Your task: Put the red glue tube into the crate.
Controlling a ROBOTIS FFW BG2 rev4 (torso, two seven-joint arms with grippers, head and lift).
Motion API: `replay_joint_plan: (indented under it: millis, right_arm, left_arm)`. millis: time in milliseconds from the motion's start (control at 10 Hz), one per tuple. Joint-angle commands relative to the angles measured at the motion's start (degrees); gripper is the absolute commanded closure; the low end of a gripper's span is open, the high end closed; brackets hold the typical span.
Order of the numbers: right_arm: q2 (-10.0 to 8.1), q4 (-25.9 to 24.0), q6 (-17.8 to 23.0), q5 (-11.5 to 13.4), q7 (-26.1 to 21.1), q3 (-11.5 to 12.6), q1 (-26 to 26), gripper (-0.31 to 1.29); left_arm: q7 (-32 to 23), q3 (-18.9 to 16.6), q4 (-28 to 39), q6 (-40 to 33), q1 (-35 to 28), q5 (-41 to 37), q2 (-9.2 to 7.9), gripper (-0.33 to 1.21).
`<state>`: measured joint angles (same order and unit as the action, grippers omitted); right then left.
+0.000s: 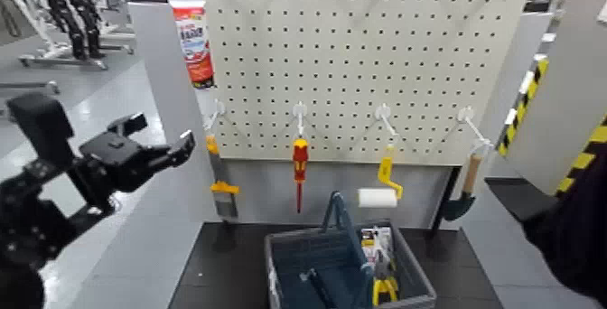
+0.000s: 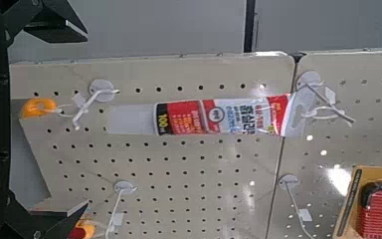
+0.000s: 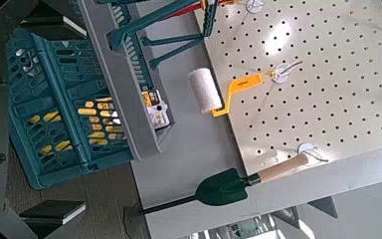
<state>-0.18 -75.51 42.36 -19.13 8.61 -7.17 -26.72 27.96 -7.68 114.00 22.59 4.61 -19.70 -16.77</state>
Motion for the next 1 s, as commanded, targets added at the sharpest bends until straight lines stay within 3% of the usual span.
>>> replay_joint_plan:
  millis: [100, 400, 600, 1000]
  right_arm:
    - [7.03, -0.07, 0.00, -0.12, 0.00, -0.30, 0.09, 0.10]
    - [6.94, -0.07, 0.00, -0.21, 0.00, -0.39, 0.17, 0.10]
    - [6.86, -0.07, 0.00, -0.21, 0.00, -0.39, 0.17, 0.10]
    - [6.68, -0.07, -0.08, -0.38, 0.00, -0.65, 0.35, 0.10]
  left_arm:
    - [3.51, -0.06, -2.38, 2.64, 5.85, -2.09, -1.78, 0.14]
    - [6.49, 0.65, -5.19, 3.25, 11.57, -2.18, -3.27, 0.15]
    - [8.78, 0.47, -8.01, 2.64, 14.55, -2.09, -3.18, 0.15]
    - [16.43, 1.97, -18.03, 1.14, 22.64, -1.66, -4.06, 0.16]
